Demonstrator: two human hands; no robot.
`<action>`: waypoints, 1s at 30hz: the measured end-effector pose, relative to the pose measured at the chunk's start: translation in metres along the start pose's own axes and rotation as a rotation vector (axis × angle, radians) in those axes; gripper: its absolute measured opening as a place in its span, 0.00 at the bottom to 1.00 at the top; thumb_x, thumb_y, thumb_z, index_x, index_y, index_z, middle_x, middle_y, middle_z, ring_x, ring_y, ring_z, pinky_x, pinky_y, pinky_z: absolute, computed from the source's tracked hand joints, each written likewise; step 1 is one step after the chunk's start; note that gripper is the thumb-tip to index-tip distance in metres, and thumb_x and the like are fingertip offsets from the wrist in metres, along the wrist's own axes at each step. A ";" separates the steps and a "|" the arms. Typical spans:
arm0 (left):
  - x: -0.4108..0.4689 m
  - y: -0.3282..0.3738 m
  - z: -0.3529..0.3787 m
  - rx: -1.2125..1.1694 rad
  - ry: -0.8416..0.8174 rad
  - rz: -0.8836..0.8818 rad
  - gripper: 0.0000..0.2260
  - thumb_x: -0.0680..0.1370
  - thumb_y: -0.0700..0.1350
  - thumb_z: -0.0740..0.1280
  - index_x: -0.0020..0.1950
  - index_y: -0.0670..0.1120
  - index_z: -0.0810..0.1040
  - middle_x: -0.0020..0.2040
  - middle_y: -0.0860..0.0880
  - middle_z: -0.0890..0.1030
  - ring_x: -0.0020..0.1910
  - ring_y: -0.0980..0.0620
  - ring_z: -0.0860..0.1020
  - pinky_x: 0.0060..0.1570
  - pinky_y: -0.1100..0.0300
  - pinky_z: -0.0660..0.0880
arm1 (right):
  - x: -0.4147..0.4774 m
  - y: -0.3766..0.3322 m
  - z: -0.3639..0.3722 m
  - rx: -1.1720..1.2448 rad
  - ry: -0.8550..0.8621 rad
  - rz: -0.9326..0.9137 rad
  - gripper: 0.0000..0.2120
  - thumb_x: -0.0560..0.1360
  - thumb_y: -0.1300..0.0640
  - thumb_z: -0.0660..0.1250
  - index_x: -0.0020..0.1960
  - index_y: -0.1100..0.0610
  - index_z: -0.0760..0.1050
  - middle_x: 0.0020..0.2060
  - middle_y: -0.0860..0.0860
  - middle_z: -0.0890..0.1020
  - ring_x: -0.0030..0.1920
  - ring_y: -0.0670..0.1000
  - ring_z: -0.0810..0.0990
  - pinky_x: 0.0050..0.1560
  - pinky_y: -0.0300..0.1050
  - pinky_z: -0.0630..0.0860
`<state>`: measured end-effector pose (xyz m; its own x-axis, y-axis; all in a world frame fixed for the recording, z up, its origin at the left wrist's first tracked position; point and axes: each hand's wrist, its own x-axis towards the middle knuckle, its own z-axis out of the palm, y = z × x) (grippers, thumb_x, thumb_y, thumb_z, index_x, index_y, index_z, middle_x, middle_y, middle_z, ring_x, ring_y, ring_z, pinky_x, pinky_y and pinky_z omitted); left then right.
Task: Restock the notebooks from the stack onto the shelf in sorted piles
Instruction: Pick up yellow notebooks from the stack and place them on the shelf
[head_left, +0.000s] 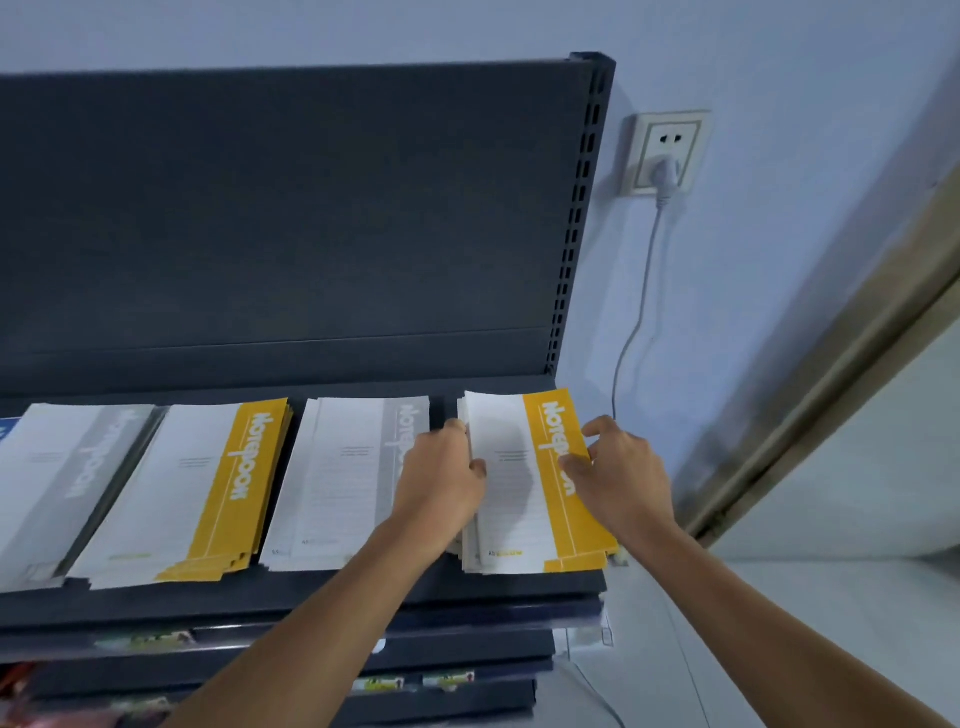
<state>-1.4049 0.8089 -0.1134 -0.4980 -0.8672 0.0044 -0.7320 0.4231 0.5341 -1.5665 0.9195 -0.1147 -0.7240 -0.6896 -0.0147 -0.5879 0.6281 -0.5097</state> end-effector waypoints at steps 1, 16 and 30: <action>0.000 0.000 0.002 0.023 0.007 0.002 0.09 0.79 0.44 0.70 0.58 0.46 0.76 0.48 0.50 0.81 0.41 0.54 0.79 0.36 0.63 0.76 | 0.000 0.001 0.001 -0.015 -0.011 -0.005 0.19 0.77 0.47 0.68 0.65 0.51 0.73 0.54 0.50 0.83 0.52 0.56 0.81 0.46 0.48 0.77; -0.005 -0.024 -0.033 0.066 0.112 0.037 0.14 0.81 0.50 0.66 0.66 0.48 0.75 0.58 0.51 0.81 0.53 0.50 0.81 0.51 0.51 0.81 | 0.003 -0.033 0.004 -0.178 0.086 -0.247 0.14 0.79 0.53 0.64 0.63 0.54 0.75 0.55 0.50 0.78 0.59 0.54 0.75 0.41 0.46 0.72; -0.067 -0.184 -0.177 0.060 0.251 -0.217 0.12 0.80 0.48 0.64 0.63 0.49 0.78 0.51 0.54 0.82 0.47 0.55 0.81 0.50 0.52 0.80 | -0.067 -0.261 0.102 -0.040 -0.221 -0.753 0.10 0.78 0.52 0.62 0.58 0.51 0.75 0.54 0.48 0.80 0.53 0.54 0.80 0.48 0.48 0.77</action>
<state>-1.1542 0.7423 -0.0621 -0.2034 -0.9731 0.1079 -0.8382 0.2300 0.4945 -1.3278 0.7646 -0.0685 -0.0390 -0.9880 0.1493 -0.9076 -0.0275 -0.4190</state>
